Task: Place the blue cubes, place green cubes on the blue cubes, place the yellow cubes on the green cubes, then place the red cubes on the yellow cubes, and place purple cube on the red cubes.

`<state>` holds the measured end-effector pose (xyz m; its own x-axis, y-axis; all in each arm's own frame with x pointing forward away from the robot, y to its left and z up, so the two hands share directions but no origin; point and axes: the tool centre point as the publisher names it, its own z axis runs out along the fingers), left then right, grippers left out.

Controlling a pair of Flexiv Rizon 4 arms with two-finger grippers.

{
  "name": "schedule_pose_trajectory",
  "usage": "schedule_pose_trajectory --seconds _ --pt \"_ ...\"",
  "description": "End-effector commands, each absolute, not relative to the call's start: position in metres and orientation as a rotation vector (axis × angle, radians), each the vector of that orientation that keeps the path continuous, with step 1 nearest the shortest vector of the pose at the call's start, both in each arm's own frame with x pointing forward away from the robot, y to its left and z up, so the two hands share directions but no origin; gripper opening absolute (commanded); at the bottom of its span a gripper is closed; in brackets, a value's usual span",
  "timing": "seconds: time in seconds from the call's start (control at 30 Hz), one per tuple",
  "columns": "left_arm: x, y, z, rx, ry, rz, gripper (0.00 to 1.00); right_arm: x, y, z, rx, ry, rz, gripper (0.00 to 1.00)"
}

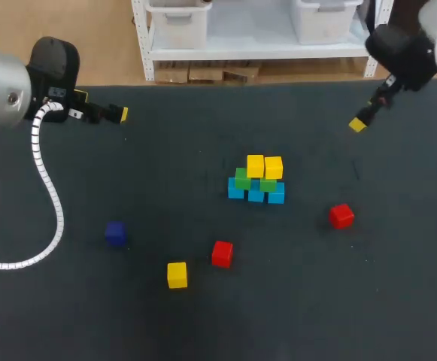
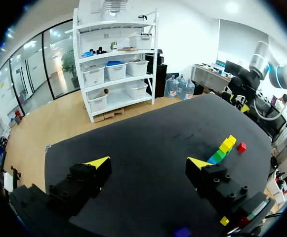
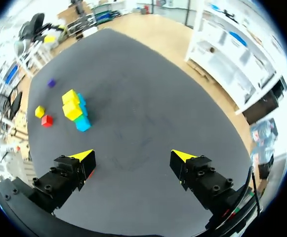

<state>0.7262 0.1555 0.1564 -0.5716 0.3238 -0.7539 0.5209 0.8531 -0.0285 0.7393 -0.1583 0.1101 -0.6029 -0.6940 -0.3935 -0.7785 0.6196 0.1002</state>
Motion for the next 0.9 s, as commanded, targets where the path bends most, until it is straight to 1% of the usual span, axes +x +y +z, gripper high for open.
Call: schedule_pose_trajectory --seconds 0.03,0.33,0.9 --pt "0.727 0.158 0.156 0.618 2.22 -0.329 1.0 0.722 -0.166 0.105 -1.051 2.429 0.365 1.0" --pt "0.727 0.158 0.156 0.618 2.22 -0.329 1.0 0.715 -0.167 0.112 -0.907 2.324 0.354 1.0" --pt "0.727 0.158 0.156 0.618 2.22 -0.329 1.0 0.728 -0.178 0.136 -0.771 2.251 0.364 1.0"
